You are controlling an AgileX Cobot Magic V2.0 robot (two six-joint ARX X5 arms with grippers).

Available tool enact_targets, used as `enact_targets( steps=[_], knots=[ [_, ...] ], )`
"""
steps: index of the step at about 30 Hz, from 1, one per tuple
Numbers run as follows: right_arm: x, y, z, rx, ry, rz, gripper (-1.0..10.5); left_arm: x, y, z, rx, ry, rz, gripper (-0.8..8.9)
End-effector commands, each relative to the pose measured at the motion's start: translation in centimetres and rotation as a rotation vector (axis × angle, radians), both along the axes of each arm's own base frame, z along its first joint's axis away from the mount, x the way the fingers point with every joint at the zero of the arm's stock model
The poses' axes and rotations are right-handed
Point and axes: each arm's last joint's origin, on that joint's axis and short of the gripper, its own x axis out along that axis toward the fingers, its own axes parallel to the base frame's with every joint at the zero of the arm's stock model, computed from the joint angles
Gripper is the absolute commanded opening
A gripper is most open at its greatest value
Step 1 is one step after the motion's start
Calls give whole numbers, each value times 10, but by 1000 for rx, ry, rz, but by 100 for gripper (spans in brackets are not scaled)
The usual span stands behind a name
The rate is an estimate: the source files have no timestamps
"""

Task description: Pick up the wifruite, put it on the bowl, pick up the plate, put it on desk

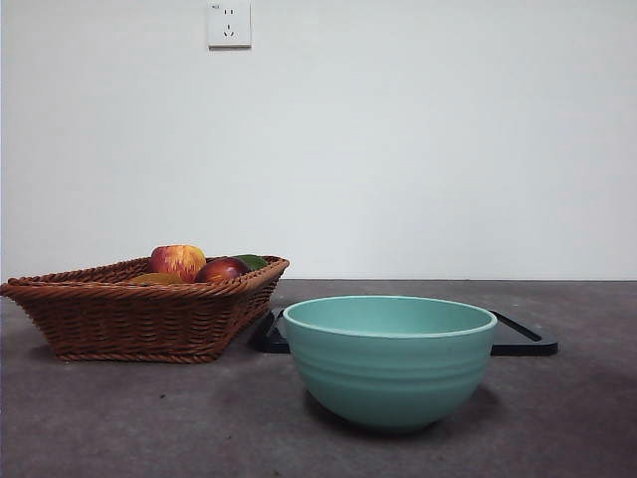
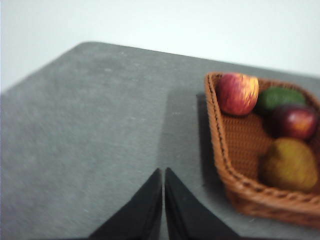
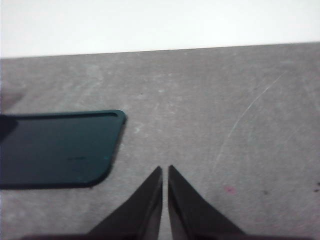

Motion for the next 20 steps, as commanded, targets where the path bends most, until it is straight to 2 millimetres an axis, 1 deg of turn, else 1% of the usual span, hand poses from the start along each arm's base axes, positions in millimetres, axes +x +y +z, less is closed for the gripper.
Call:
enact_targets(
  steps=[1,5,9,12,20],
  knots=[
    [0,0,-1,102,2,-11,12,0,0,-4,-165,6,33,7],
    [0,0,1,154,1,-15,12,0,0,1,-216,-9,25,7],
    [-1,0,9,198,-19,-18,12,-2,-1,11,-253,-32,-8,8],
    [-3,0,21,214,-52,-15,11,-5,-1,22,-300,-53,-15,9],
    [-17,0,67,216,-165,-2,11,-19,-3,63,-315,-104,-76,10]
  ],
)
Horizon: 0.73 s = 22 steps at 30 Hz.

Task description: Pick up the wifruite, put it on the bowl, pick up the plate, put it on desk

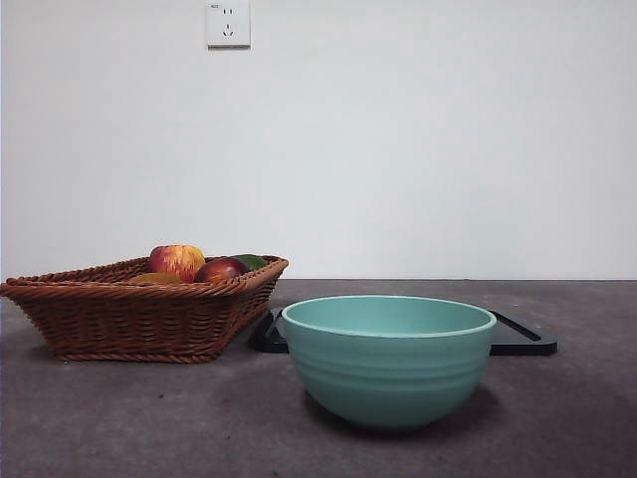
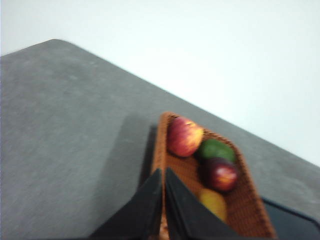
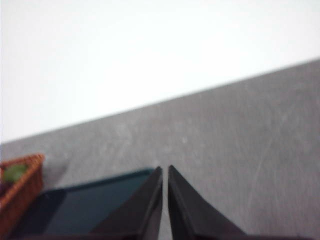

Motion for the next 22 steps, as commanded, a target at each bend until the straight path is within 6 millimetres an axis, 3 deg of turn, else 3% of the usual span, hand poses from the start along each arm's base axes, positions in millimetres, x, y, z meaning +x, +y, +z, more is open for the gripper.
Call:
enact_targets(
  steps=[1,11,22],
  knots=[
    [-7,0,17,8,-29,0,11,-7,0,18,-8,-24,-18,10],
    [-25,2,70,-73,3,86,11,-19,-3,70,126,26,-117,10],
    [-15,9,124,-178,246,357,11,4,-10,110,196,192,-406,9]
  ],
)
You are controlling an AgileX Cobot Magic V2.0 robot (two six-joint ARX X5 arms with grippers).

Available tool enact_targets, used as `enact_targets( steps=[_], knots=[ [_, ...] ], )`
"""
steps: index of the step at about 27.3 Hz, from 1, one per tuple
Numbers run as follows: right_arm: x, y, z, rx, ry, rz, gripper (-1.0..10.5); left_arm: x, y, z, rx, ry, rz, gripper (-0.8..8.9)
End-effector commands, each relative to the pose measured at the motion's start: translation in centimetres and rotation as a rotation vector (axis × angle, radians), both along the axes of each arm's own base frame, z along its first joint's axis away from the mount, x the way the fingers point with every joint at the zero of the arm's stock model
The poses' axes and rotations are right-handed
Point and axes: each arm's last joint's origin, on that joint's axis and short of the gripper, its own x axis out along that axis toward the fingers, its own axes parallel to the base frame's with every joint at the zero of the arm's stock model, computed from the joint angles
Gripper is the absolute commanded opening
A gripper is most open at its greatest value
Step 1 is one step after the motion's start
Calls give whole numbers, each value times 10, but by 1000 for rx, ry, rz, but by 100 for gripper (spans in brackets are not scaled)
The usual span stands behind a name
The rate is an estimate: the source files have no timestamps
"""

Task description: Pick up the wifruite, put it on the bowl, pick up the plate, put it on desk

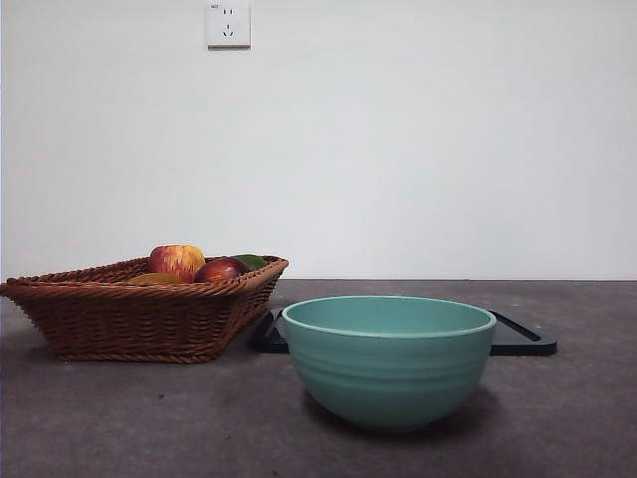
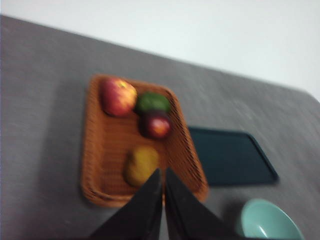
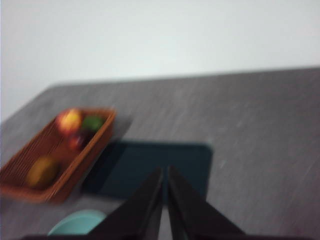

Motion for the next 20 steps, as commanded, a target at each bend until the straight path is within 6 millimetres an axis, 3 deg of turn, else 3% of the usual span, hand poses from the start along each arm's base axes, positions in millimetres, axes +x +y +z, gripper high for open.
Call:
enact_targets(
  steps=[1,9,15,20],
  knots=[
    [7,2,12,-58,60,95,11,8,-2,13,43,11,-95,10],
    [28,10,25,-114,250,293,11,25,-8,27,99,187,-259,9],
    [41,23,21,-185,385,452,11,29,-20,35,155,254,-418,9],
    [41,33,19,-205,405,541,11,28,-23,34,166,266,-451,9]
  ],
)
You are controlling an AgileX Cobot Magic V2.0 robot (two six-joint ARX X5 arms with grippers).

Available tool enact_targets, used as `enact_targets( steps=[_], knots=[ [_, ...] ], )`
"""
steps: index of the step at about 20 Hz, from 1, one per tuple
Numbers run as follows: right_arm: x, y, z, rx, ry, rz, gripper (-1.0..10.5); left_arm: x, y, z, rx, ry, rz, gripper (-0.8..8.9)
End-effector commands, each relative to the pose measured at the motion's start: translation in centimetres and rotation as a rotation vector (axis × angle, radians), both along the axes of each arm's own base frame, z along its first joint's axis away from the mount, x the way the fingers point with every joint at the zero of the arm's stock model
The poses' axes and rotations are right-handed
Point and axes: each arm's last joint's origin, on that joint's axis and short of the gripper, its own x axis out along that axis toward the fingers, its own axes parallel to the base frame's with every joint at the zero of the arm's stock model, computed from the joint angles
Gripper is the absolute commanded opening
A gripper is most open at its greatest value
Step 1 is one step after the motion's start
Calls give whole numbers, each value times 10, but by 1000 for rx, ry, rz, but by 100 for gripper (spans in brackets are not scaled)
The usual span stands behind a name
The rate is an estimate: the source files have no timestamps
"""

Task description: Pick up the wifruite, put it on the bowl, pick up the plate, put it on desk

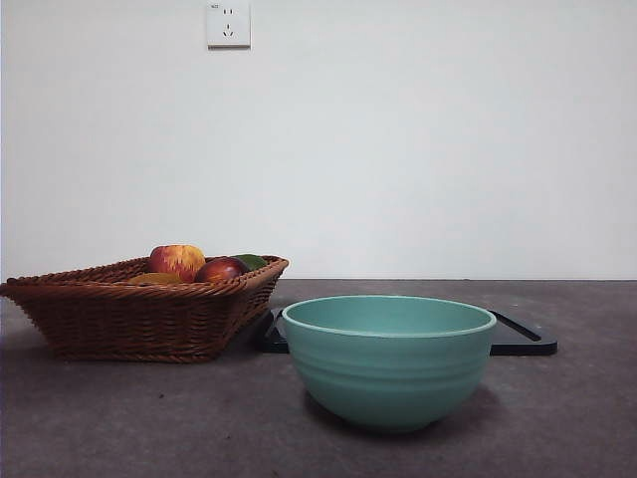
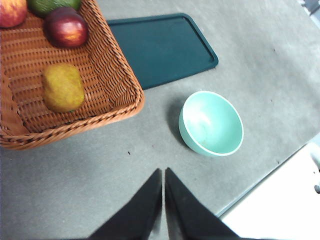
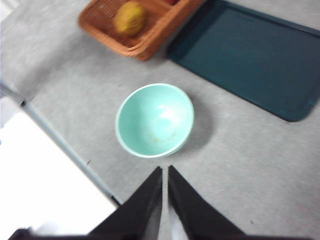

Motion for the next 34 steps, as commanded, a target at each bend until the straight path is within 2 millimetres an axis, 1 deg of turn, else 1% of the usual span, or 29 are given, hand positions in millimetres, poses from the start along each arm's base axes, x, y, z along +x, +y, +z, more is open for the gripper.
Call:
enact_targets(
  steps=[1,3,4,5,6,8,9,10,18,22,24,28,32,34],
  knots=[
    [0,2,5,1,-25,31,11,0,-1,7,4,-33,-17,9],
    [0,3,5,3,-22,30,13,0,-1,7,3,-33,-17,14],
    [0,3,5,5,-19,29,15,0,-1,7,3,-33,-17,50],
    [0,3,5,6,-19,28,33,0,-1,7,3,-33,-17,115],
    [0,3,5,7,-17,26,107,0,-1,7,3,-33,-16,201],
    [0,3,5,10,-13,21,338,1,-1,7,2,-33,-16,369],
    [0,3,5,10,-13,21,396,1,-1,7,2,-34,-16,422],
    [0,3,5,10,-13,21,398,1,-1,7,0,-32,-13,442],
    [0,3,5,10,-12,21,398,3,-1,7,-6,-30,-1,439],
    [0,3,6,15,-6,14,398,17,-4,11,-15,-30,24,438],
    [0,3,6,16,-5,12,398,28,-7,14,15,-29,51,438],
    [1,3,6,17,-10,12,398,58,-19,18,69,7,89,436],
    [1,2,6,11,-13,5,398,97,-38,15,151,36,102,435],
    [1,2,6,11,-13,5,398,118,-49,7,178,40,100,434]
  ],
)
